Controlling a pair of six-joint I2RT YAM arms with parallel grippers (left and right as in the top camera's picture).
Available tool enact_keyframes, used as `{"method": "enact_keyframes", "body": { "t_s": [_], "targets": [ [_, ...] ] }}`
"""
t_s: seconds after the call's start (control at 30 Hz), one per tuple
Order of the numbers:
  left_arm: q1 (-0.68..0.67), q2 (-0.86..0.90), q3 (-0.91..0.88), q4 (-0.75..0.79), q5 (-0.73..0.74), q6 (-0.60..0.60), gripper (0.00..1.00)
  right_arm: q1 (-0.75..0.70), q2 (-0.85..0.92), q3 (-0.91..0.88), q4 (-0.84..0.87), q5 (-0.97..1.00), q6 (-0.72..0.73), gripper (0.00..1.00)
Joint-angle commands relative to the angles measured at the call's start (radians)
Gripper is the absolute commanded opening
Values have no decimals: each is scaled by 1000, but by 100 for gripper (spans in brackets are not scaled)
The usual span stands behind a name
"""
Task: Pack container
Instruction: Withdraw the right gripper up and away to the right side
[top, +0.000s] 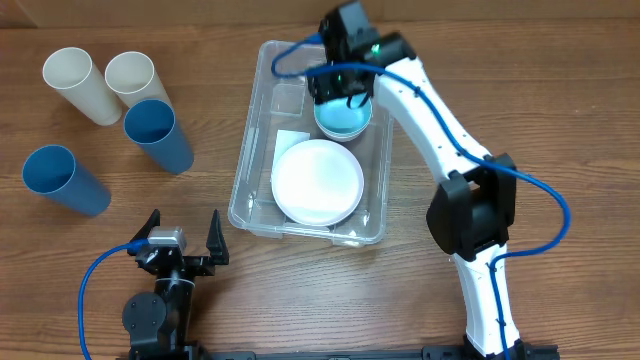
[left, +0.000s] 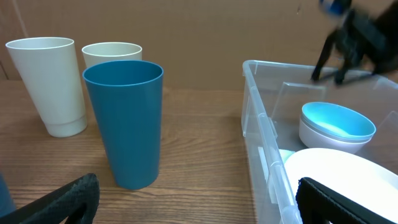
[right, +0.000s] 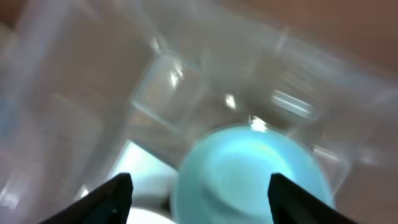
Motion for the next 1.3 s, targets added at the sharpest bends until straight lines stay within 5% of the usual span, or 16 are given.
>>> {"method": "enact_keyframes", "body": {
  "t_s": [0.0,0.2,0.4,0.6,1.27],
  "targets": [
    [6,-9,-5,1,-5,12,100,-7,-14,261,-112,1,41,75],
    [6,-9,-5,1,-5,12,100,-154,-14,597,-394,127,211,91],
    [6,-9,-5,1,-5,12,100,-397,-14,584,-528,139,420,100],
    [6,-9,-5,1,-5,12,100,-593,-14,548,-590,129,449,100],
    [6,-9,-5,13,-13,11,100,-668,-14,542,-589,124,449,100]
  ]
}}
